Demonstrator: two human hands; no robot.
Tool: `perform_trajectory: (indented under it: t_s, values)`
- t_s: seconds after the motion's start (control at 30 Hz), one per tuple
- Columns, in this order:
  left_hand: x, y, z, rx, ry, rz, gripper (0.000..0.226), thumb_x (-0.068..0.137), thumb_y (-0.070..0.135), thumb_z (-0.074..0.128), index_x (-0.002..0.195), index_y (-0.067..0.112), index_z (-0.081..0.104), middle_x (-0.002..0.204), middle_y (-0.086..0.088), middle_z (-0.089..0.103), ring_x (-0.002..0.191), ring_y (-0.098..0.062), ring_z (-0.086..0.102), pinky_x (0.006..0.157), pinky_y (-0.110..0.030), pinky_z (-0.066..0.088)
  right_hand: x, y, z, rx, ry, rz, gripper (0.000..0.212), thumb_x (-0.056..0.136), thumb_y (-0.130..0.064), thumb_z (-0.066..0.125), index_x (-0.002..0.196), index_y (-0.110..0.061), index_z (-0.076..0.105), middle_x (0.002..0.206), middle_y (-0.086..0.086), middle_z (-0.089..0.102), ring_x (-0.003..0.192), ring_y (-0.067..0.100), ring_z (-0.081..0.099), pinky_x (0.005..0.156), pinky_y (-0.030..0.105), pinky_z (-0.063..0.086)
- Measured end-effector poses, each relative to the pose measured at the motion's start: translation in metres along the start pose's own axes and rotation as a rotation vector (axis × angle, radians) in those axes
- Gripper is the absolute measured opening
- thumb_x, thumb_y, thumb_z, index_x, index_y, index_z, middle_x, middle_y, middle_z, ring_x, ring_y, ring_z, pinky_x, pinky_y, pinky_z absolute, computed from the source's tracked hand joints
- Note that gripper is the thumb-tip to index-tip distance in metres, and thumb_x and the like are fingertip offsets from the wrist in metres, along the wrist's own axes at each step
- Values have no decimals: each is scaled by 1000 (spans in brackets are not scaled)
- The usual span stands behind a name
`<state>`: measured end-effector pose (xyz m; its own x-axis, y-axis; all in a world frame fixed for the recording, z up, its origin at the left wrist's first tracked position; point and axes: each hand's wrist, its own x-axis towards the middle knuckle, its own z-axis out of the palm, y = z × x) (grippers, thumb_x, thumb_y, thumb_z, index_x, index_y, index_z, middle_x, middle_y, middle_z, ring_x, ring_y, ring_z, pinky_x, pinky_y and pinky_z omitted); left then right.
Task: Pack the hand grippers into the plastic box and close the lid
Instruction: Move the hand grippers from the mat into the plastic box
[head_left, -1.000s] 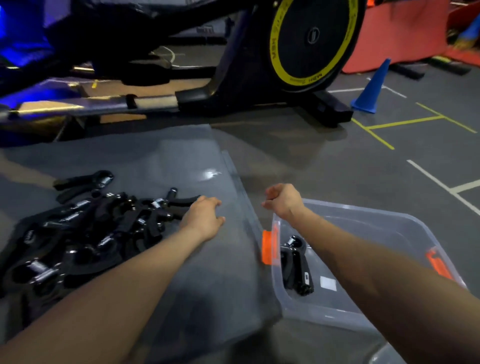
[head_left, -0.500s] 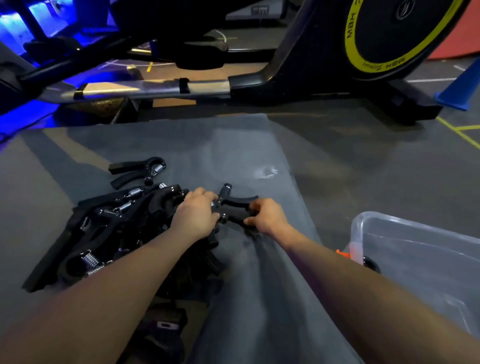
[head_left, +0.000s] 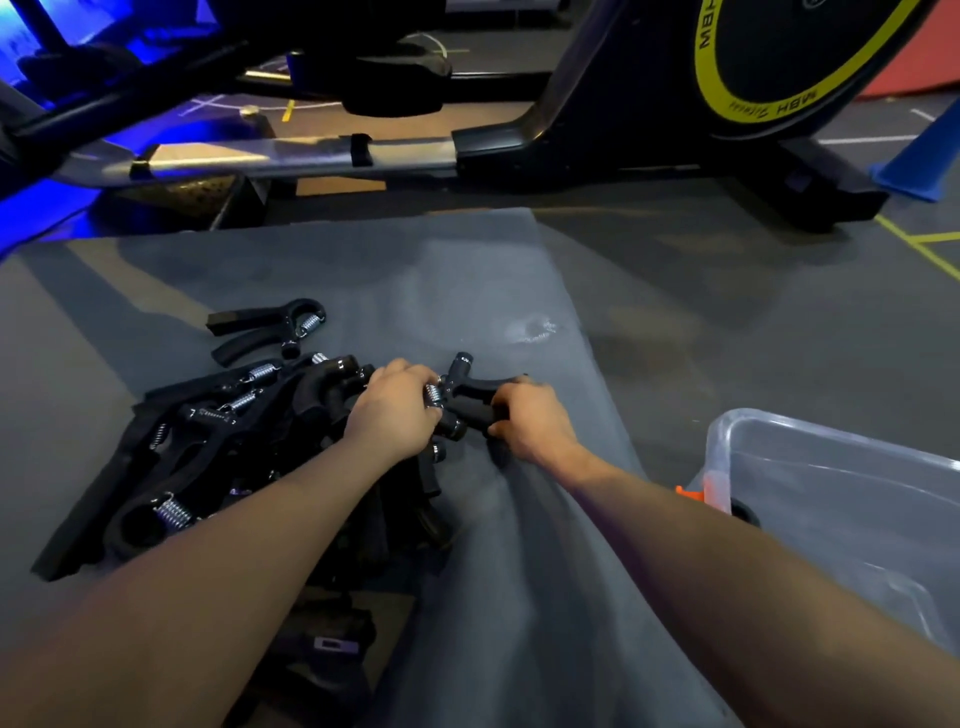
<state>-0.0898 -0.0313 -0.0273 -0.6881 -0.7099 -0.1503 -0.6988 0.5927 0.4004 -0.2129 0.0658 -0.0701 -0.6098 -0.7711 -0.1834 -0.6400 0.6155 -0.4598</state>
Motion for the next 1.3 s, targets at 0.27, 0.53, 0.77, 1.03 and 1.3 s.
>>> perform_trajectory:
  t_s: [0.27,0.53,0.77,1.03,1.3]
  values:
    - [-1,34,-4,-45,-10,35,40,88,21,60,128,18,53,132,-6,47,130,-26,37,109,-35,34,-28,29,-36,-138,33,47,30,84,-13,61,114,-9,60,127,6,53,115,31,48,88,38,47]
    - [-8,63,6,-35,-49,65,46,89,22,61,133,17,49,138,-4,43,134,-23,35,109,-33,33,-54,49,-64,-272,200,76,28,88,-4,53,115,-7,59,122,6,51,112,31,44,74,36,45]
    - [-5,76,10,-110,-72,50,45,90,21,58,133,12,49,136,-10,46,131,-26,41,111,-34,33,-56,52,-85,8,211,215,30,86,-20,63,115,-13,64,120,10,58,114,34,53,87,36,47]
    - [-9,107,17,-593,-198,-83,44,99,25,42,139,6,41,142,-12,47,132,-27,44,110,-33,32,-69,51,-97,1077,-17,272,17,89,-5,60,104,1,65,70,6,59,61,14,55,65,23,49]
    - [-16,152,17,-1050,-183,-11,5,94,10,54,93,10,58,101,-12,63,101,-24,57,102,-39,44,-100,80,-131,1388,-121,176,21,98,-9,43,96,-11,63,61,-3,70,55,8,66,62,22,57]
